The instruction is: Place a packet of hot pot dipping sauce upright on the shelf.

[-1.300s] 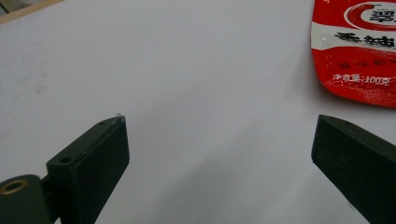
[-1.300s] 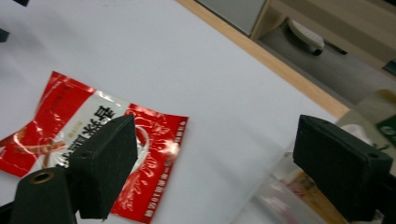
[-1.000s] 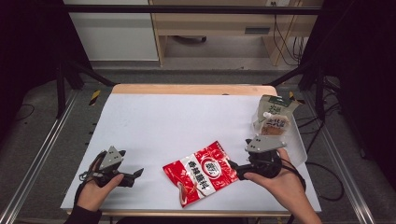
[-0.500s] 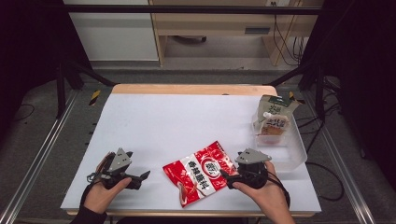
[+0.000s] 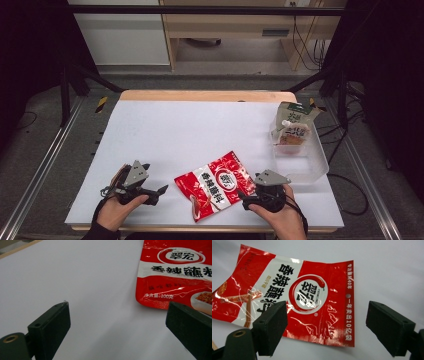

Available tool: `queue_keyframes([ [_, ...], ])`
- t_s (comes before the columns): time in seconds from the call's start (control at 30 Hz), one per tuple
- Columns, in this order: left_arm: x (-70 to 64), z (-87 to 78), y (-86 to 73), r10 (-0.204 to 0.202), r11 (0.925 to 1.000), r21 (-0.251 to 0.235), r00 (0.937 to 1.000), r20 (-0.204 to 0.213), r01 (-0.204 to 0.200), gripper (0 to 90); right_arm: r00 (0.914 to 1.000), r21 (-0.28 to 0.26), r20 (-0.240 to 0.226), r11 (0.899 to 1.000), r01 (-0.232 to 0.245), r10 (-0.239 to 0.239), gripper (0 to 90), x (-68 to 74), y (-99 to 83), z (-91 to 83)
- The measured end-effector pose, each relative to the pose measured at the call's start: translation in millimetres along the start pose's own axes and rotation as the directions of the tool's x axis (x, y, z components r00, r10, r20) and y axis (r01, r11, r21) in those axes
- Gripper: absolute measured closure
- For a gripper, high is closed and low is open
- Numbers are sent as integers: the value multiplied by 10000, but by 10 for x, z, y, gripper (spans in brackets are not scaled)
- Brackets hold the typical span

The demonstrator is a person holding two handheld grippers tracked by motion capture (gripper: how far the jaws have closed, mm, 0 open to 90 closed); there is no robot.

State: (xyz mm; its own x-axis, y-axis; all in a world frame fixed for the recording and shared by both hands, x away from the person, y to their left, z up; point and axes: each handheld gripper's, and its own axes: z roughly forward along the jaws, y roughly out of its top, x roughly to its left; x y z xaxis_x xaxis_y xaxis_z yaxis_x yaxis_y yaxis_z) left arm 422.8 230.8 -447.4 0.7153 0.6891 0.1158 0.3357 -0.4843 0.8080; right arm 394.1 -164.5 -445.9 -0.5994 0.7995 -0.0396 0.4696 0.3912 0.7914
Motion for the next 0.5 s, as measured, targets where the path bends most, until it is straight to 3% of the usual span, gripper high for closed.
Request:
queue_keyframes([
  [0.27,-81,8,57,95,9997,-234,10000,10,-94,110,9995,132,95,9994,-317,316,180,-36,-108,-9],
  [0.5,-248,127,141,507,9983,-294,9983,275,-498,253,9968,480,-127,9958,-783,790,174,-65,-168,71],
])
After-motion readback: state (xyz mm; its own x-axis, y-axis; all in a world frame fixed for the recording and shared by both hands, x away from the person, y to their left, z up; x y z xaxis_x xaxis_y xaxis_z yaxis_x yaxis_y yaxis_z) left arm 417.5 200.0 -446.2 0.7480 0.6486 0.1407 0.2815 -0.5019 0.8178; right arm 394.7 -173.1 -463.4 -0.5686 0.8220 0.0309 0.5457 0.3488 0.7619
